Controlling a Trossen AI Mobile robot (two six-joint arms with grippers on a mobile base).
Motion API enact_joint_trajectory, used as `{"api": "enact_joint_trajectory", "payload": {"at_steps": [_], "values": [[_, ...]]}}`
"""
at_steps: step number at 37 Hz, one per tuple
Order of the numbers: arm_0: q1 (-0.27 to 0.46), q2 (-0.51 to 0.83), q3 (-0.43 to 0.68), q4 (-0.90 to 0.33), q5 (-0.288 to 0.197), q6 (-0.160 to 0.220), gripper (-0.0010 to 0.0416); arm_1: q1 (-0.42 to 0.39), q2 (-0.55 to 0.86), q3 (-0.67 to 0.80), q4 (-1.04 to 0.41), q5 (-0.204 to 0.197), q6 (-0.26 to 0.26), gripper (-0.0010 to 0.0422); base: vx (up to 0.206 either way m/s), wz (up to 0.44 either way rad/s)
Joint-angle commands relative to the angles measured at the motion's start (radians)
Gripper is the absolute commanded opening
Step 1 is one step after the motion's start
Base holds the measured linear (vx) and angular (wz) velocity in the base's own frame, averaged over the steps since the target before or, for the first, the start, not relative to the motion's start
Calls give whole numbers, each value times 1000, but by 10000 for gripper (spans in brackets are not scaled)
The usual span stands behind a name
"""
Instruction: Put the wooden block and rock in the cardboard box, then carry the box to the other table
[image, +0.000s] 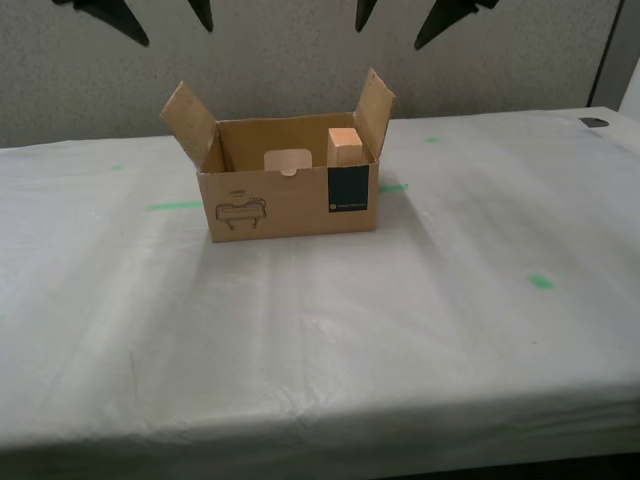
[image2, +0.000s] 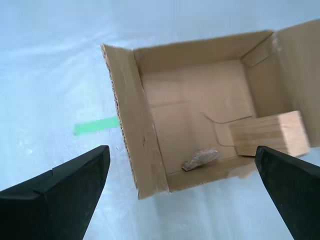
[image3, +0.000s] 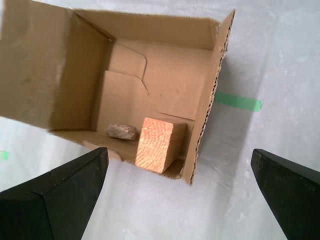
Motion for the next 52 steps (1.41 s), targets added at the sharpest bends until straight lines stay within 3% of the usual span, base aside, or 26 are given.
{"api": "enact_joint_trajectory", "payload": {"at_steps": [1,5,11,17,19,24,34,39,52], "values": [[0,-51,1,-31,5,-18,399,-5,-69,1,-24,2,5,398,0,0],[0,-114,1,-73,14,-19,399,-10,-147,1,-53,1,8,398,0,0],[0,-210,1,-97,95,-42,399,-22,-240,0,-105,-12,17,398,0,0],[1,-289,0,-114,98,-52,399,-54,-327,-3,-177,-172,31,398,0,0],[1,-311,-2,-126,99,-59,399,-66,-359,-8,-195,-193,30,398,0,0],[1,-402,-88,-100,102,-65,398,-77,-445,-45,-198,-192,11,398,0,0],[1,-645,-411,39,102,-62,399,-77,-637,-227,-174,-193,-45,398,0,0],[1,-750,-550,109,101,-62,399,-77,-718,-342,-140,-192,-47,398,0,0],[1,-894,-771,186,101,-61,398,-78,-863,-578,-16,-188,-56,398,0,0]]}}
